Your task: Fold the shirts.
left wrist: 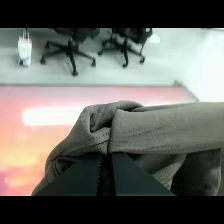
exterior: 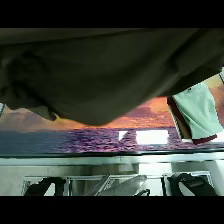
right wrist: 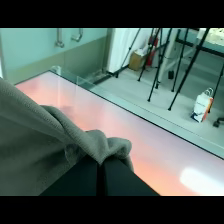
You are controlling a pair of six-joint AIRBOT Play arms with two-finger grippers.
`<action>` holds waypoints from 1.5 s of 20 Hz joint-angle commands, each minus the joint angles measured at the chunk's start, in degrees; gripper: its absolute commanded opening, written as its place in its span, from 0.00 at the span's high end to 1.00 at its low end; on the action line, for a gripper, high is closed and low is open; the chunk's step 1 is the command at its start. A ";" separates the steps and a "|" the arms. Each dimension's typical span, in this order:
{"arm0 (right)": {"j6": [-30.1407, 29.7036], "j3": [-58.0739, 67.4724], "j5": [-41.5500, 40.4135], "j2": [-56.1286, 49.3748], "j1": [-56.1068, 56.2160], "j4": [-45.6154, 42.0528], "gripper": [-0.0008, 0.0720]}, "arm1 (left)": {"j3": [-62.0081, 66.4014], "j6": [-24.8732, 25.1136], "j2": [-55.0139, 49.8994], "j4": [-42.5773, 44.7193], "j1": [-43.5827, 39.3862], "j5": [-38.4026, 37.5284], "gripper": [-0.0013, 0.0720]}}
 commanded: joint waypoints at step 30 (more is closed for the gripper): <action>4.11 -22.05 -14.78 -47.06 -16.94 10.36 0.44 | -35.26 6.86 -32.98 10.16 -2.21 7.72 0.09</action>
